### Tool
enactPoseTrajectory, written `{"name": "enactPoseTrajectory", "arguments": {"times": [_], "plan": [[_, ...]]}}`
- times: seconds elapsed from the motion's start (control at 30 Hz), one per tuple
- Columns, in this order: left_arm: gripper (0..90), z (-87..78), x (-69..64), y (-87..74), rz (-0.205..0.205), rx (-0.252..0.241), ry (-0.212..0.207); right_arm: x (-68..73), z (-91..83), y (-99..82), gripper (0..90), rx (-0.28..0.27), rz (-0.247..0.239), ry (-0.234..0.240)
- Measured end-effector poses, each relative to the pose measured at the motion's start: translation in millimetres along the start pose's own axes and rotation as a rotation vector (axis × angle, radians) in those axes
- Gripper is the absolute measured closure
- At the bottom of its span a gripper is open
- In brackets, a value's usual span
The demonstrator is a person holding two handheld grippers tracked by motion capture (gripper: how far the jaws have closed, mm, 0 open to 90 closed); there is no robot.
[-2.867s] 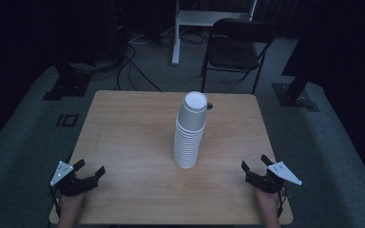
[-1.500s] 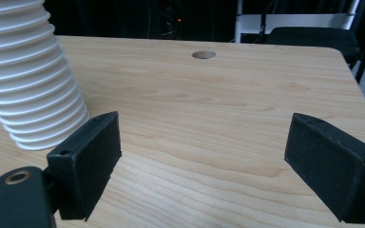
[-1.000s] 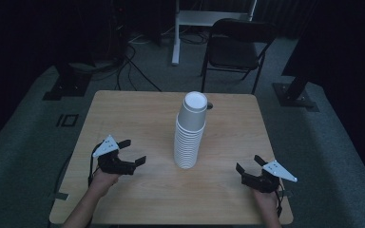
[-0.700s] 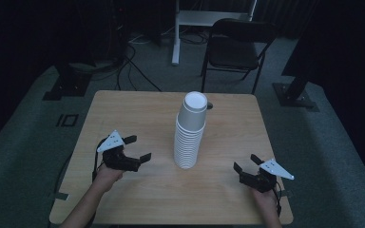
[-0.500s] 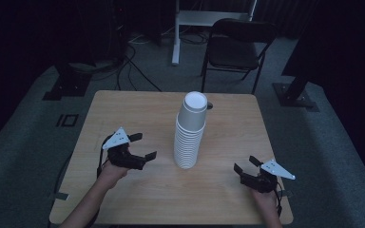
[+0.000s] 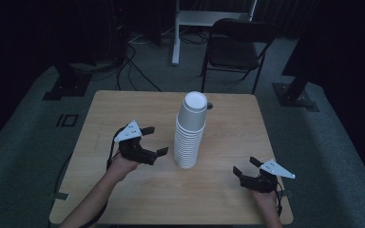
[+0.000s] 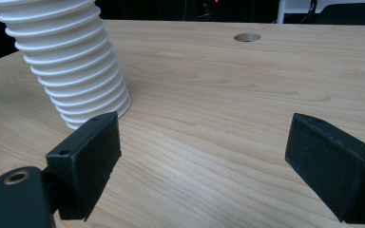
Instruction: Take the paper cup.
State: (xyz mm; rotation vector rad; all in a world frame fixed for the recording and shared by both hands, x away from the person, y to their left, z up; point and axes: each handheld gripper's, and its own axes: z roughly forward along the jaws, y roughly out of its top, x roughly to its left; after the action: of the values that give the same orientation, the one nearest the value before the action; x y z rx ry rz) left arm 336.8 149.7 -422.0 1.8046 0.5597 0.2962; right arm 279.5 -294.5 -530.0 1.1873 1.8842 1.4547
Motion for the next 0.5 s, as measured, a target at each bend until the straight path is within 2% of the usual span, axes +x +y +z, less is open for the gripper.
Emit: {"name": "enactPoseTrajectory", "arguments": {"times": [0.23,0.27,0.5], "plan": [[1.4,9.0,-3.6,10.1,0.017,-0.003,-0.011,-1.0,0.1,-0.2,11.0,-0.002,0.006,-0.012],[1.4,16.3,-2.7,17.0,0.027,0.003,-0.007,-1.7,-0.4,0.2,11.0,-0.002,0.009,-0.014],[1.3,31.8,-4.2,31.4,0.038,0.001,-0.025,-4.6,-1.0,-0.9,11.0,-0.003,0.024,-0.022]]}}
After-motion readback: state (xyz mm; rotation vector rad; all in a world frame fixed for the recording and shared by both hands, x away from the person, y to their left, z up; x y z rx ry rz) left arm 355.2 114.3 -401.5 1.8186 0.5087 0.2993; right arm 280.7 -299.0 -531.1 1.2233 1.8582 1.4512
